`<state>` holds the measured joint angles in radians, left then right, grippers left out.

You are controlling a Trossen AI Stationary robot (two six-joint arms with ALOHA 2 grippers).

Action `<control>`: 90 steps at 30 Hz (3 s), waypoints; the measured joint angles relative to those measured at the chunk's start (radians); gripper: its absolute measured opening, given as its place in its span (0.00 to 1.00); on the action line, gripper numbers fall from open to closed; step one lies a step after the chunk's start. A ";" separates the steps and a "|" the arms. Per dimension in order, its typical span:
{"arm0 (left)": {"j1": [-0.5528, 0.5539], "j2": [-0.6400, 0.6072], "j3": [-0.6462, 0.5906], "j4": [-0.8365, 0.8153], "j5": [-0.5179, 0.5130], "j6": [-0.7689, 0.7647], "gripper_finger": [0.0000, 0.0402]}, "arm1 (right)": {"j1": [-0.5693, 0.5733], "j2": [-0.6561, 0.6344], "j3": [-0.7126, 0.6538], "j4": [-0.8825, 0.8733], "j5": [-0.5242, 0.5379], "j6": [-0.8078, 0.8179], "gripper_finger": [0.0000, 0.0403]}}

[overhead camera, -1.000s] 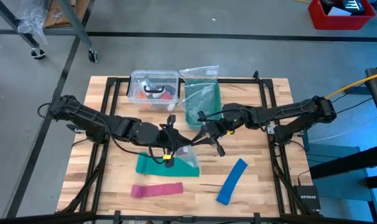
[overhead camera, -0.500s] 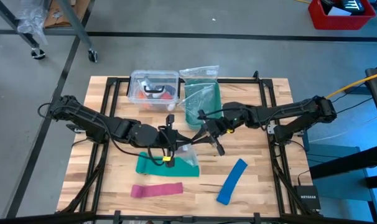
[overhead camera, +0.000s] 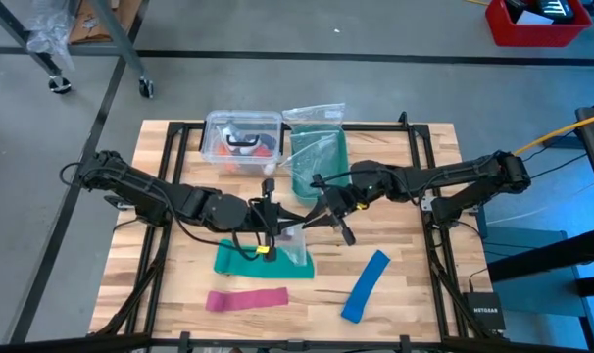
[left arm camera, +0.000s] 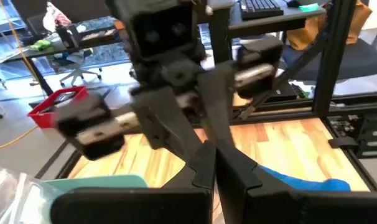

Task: Roll bandage
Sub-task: Close the transparent zip bag

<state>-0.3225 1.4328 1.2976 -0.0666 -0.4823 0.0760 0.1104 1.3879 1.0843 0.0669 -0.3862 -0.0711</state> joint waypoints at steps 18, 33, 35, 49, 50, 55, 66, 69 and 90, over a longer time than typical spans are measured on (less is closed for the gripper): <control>0.001 -0.049 0.002 -0.009 0.055 -0.067 0.02 | 0.002 0.004 -0.004 -0.043 -0.017 0.015 0.08; 0.000 -0.049 0.002 -0.096 0.114 -0.199 0.34 | 0.002 0.004 -0.003 0.057 0.004 -0.012 0.08; 0.000 -0.049 0.002 -0.093 0.113 -0.211 0.34 | 0.002 0.004 -0.003 0.057 0.027 -0.013 0.08; 0.008 0.002 0.002 -0.027 0.143 -0.189 0.32 | 0.001 0.004 -0.003 0.060 0.064 -0.069 0.08; 0.009 0.002 0.002 -0.025 0.143 -0.187 0.32 | 0.001 0.004 -0.003 0.060 0.064 -0.072 0.08; 0.009 0.000 0.002 -0.025 0.143 -0.175 0.32 | 0.001 0.004 -0.003 0.063 0.064 -0.076 0.08; 0.013 0.000 0.002 -0.026 0.143 -0.117 0.32 | 0.001 0.004 -0.003 0.063 0.062 -0.093 0.08; 0.013 -0.001 0.002 -0.026 0.143 -0.137 0.32 | 0.001 0.004 -0.003 0.063 0.062 -0.094 0.08; 0.008 -0.002 0.002 -0.059 0.143 -0.153 0.28 | 0.001 0.003 -0.003 0.062 0.027 -0.098 0.08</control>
<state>-0.3145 1.4311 1.2995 -0.1252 -0.3392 -0.0772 0.1116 1.3907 1.0817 0.1288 -0.3596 -0.1696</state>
